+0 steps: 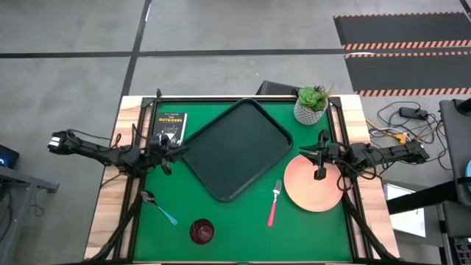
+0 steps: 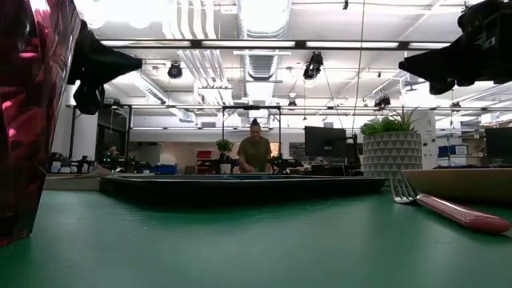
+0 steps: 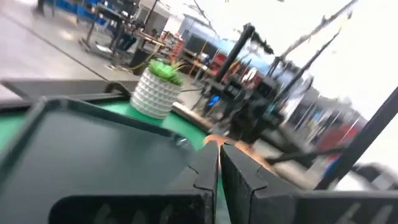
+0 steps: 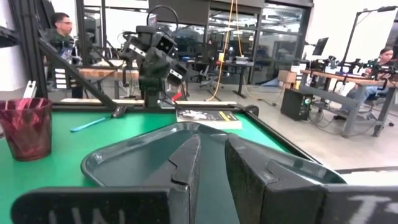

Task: Pick and place plate/cup/fork/spoon on tray
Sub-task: Put the red glass on the top left of the black serving tray

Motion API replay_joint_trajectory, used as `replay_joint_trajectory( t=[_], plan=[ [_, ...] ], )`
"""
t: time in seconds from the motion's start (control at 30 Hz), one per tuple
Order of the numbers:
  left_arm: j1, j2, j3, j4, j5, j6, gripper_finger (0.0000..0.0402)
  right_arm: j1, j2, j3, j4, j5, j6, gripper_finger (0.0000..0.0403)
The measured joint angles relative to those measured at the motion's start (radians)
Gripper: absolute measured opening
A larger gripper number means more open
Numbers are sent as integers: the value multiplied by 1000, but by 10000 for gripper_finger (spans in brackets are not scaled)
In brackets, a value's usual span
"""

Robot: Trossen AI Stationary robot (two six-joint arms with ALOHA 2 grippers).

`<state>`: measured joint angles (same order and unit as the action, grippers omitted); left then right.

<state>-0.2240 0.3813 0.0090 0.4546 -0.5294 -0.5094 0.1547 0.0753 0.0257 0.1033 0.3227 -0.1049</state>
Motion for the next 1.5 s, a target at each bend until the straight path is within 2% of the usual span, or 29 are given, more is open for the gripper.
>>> replay_joint_trajectory(
  t=[0.13, 0.27, 0.5, 0.63, 0.9, 1.17, 1.37, 1.5],
  plan=[
    [-1, 56, 8, 102, 54, -37, 0, 0, 0, 0, 20, 0, 0, 63],
    [-8, 164, 77, 140, 69, -43, 0, 0, 0, 0, 34, 0, 0, 63],
    [-46, 414, 251, 138, 70, -92, 0, 0, 0, 0, 37, 0, 0, 63],
    [-81, 545, 379, 56, 72, -164, 0, 0, 0, 0, 37, 0, -1, 63],
    [-154, 766, 708, -356, 70, -339, 0, 0, 0, 2, 59, 1, -52, 63],
    [-282, 936, 984, -804, 91, -687, 0, 0, 0, 75, 119, 3, -203, 63],
    [-371, 1047, 1220, -1115, 202, -951, 0, 0, 0, 131, 120, 3, -224, 63],
    [-406, 1150, 1392, -1303, 253, -1061, 0, 0, 0, 147, 119, 2, -223, 63]
  ],
)
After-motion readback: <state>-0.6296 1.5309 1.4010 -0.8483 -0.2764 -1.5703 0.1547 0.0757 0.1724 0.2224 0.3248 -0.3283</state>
